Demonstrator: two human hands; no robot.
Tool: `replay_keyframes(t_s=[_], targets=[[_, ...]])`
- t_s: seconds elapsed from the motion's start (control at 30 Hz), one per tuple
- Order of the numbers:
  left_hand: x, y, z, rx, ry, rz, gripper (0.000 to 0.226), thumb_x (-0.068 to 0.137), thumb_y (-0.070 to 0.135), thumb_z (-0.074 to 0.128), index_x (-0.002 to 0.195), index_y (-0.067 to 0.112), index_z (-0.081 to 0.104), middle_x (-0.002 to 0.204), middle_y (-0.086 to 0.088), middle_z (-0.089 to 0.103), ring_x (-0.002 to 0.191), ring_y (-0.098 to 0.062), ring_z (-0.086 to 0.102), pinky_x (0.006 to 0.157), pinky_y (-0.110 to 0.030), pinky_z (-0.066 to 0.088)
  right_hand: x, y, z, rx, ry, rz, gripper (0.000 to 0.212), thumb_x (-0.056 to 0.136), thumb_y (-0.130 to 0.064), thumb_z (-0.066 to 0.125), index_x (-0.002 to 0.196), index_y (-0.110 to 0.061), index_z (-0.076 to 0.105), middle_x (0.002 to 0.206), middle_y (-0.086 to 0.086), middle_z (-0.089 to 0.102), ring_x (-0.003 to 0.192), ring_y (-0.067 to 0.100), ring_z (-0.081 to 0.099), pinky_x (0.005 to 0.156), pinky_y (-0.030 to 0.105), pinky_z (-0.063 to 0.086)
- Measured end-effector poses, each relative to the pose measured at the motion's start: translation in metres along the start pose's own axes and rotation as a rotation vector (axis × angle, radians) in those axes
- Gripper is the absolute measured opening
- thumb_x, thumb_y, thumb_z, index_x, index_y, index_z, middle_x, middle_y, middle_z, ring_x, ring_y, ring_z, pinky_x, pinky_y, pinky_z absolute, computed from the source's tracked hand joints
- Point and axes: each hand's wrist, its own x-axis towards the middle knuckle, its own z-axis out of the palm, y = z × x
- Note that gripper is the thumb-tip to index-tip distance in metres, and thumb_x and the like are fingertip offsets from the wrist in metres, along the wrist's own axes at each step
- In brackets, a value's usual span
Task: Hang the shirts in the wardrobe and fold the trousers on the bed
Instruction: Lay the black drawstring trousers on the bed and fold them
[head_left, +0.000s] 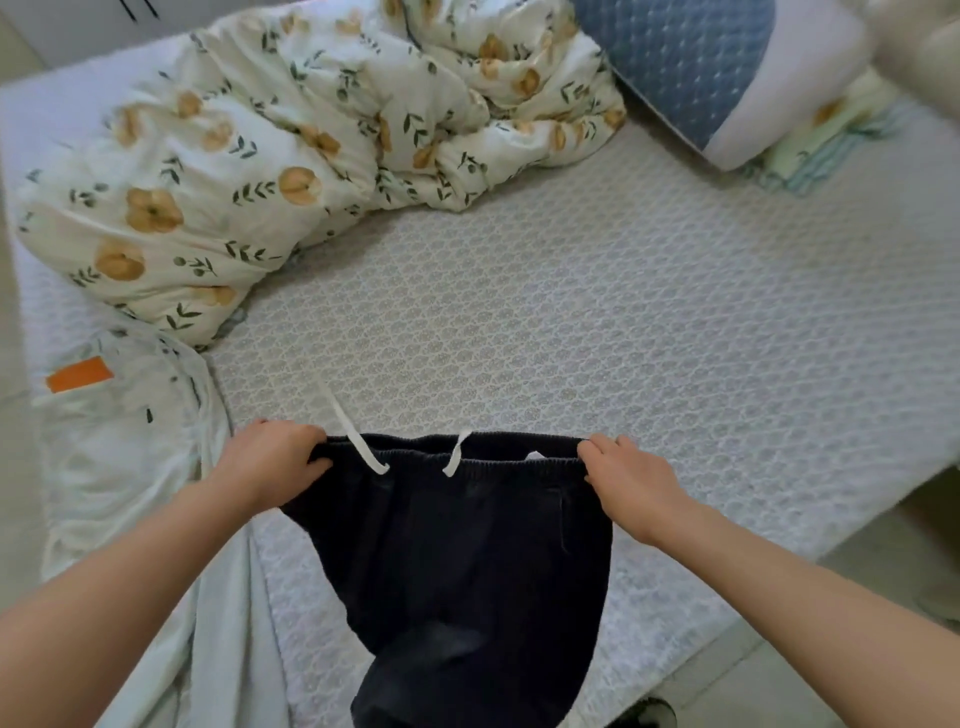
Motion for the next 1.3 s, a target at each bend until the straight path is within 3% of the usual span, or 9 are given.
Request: replay_keyframes(t_s=[0.13, 0.3, 0.47, 0.6, 0.7, 0.97, 1.07, 1.17, 1.3], targets=[[0.0, 0.039, -0.064, -0.007, 0.123, 0.137, 0.022, 0.097, 0.049, 0.049, 0.082, 0.033, 0.052, 0.069, 0.017, 0.05, 0.07, -0.007, 0.049, 0.072, -0.024, 0.029, -0.042, 0.052, -0.033, -0.006, 0.079, 0.092, 0.018, 0.096, -0.008, 0.048, 0.109, -0.02, 0.043, 0.106, -0.004, 0.049, 0.087, 0.015, 0.042, 0.059, 0.028, 0.035], [-0.004, 0.109, -0.153, -0.065, 0.162, 0.245, 0.024, 0.1, 0.047, 0.045, 0.081, 0.032, 0.046, 0.071, 0.016, 0.051, 0.067, -0.003, 0.049, 0.055, -0.021, 0.03, -0.106, 0.122, -0.068, -0.008, 0.158, 0.195, 0.016, 0.096, -0.009, 0.048, 0.108, -0.019, 0.043, 0.106, -0.004, 0.049, 0.091, 0.016, 0.046, 0.059, 0.028, 0.034], [-0.011, 0.199, -0.225, -0.008, 0.209, 0.352, 0.021, 0.102, 0.045, 0.041, 0.091, 0.028, 0.048, 0.079, 0.013, 0.057, 0.07, -0.008, 0.054, 0.055, -0.022, 0.036, -0.185, 0.194, -0.085, -0.029, 0.197, 0.281, 0.018, 0.096, -0.011, 0.048, 0.112, -0.018, 0.043, 0.11, -0.003, 0.049, 0.098, 0.019, 0.047, 0.062, 0.03, 0.036], [-0.02, 0.277, -0.276, 0.162, 0.27, 0.414, 0.023, 0.103, 0.047, 0.038, 0.099, 0.028, 0.05, 0.087, 0.008, 0.062, 0.079, -0.014, 0.059, 0.065, -0.028, 0.043, -0.247, 0.248, -0.092, -0.031, 0.224, 0.344, 0.021, 0.095, -0.012, 0.05, 0.114, -0.02, 0.044, 0.113, -0.004, 0.049, 0.101, 0.019, 0.046, 0.064, 0.031, 0.037], [-0.025, 0.343, -0.321, 0.304, 0.333, 0.473, 0.027, 0.103, 0.048, 0.037, 0.104, 0.025, 0.052, 0.093, 0.006, 0.063, 0.088, -0.017, 0.063, 0.065, -0.029, 0.039, -0.294, 0.292, -0.101, -0.041, 0.264, 0.388, 0.031, 0.093, -0.012, 0.053, 0.121, -0.023, 0.045, 0.116, -0.004, 0.049, 0.105, 0.019, 0.046, 0.064, 0.031, 0.04], [-0.034, 0.479, -0.468, 0.348, 0.626, 0.623, 0.032, 0.1, 0.051, 0.044, 0.109, 0.023, 0.056, 0.107, 0.003, 0.064, 0.099, -0.019, 0.064, 0.08, -0.035, 0.054, -0.409, 0.399, -0.147, -0.059, 0.466, 0.609, 0.018, 0.095, -0.013, 0.047, 0.112, -0.021, 0.047, 0.11, -0.002, 0.053, 0.099, 0.019, 0.045, 0.062, 0.031, 0.04], [-0.039, 0.513, -0.521, 0.457, 0.734, 0.659, 0.036, 0.1, 0.056, 0.039, 0.108, 0.025, 0.055, 0.103, 0.008, 0.063, 0.098, -0.015, 0.064, 0.079, -0.03, 0.051, -0.446, 0.429, -0.179, -0.084, 0.564, 0.688, 0.017, 0.094, -0.013, 0.043, 0.109, -0.02, 0.048, 0.106, -0.004, 0.052, 0.098, 0.019, 0.044, 0.061, 0.03, 0.037], [-0.044, 0.542, -0.566, 0.596, 0.881, 0.737, 0.037, 0.101, 0.057, 0.034, 0.107, 0.027, 0.055, 0.104, 0.011, 0.064, 0.099, -0.011, 0.061, 0.088, -0.027, 0.042, -0.479, 0.451, -0.21, -0.154, 0.598, 0.76, 0.017, 0.092, -0.014, 0.043, 0.106, -0.02, 0.049, 0.104, -0.004, 0.053, 0.096, 0.019, 0.044, 0.062, 0.029, 0.036], [-0.052, 0.569, -0.619, 0.833, 1.05, 0.851, 0.045, 0.1, 0.059, 0.029, 0.103, 0.028, 0.061, 0.098, 0.011, 0.067, 0.116, -0.013, 0.046, 0.1, -0.03, 0.031, -0.519, 0.47, -0.249, -0.277, 0.604, 0.875, 0.022, 0.093, -0.015, 0.042, 0.113, -0.02, 0.052, 0.109, -0.002, 0.056, 0.101, 0.02, 0.046, 0.065, 0.03, 0.035]])
